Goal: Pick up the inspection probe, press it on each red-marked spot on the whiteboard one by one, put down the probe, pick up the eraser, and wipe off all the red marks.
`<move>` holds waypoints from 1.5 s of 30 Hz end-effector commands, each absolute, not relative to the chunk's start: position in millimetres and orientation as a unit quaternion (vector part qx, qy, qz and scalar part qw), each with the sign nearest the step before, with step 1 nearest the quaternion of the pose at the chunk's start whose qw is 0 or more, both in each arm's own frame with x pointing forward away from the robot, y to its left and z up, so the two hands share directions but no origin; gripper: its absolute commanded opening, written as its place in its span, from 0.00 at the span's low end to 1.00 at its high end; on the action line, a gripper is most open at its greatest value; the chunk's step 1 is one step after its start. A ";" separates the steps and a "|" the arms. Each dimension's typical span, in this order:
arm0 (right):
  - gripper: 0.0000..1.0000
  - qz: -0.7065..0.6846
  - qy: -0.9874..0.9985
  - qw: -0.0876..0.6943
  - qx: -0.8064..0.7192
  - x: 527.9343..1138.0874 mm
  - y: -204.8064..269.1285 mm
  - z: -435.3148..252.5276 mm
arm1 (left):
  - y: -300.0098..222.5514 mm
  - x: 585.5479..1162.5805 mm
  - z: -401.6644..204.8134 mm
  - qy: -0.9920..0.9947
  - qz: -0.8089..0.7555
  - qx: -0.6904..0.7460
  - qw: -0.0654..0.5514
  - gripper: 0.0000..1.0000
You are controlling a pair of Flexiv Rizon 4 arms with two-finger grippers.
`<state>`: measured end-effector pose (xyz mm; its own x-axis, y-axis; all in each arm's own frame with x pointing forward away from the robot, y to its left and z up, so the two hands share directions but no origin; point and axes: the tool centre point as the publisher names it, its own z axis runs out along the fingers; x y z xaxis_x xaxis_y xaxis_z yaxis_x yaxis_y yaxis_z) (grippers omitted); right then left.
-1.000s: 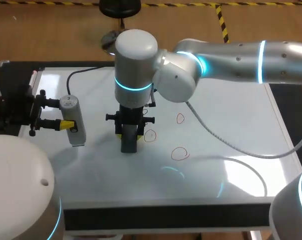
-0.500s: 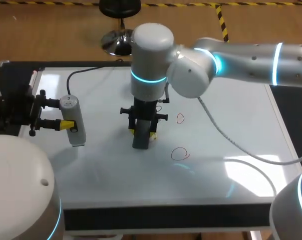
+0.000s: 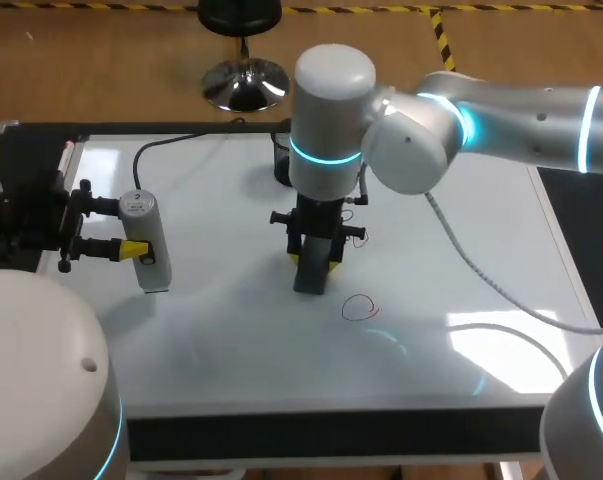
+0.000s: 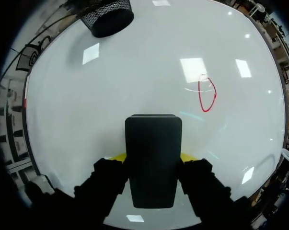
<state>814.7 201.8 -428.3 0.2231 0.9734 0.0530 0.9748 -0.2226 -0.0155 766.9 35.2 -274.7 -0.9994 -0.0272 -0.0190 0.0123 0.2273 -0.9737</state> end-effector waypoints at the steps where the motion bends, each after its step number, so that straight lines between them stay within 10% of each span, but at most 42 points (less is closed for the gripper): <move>1: 0.00 -0.040 -0.627 0.016 -0.777 801.3 179.5 -425.3 | 34.7 765.4 -272.1 0.784 -0.620 -0.005 0.018 0.00; 45: 0.00 -0.041 -0.701 0.024 -0.712 771.8 260.5 -432.0 | 34.7 765.4 -272.1 0.784 -0.620 -0.005 0.018 0.00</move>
<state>768.2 263.1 -425.1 0.0123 0.9955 0.0938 0.9995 -0.0151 0.0288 766.8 35.1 -274.7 -0.9994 -0.0272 -0.0191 0.0124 0.2273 -0.9737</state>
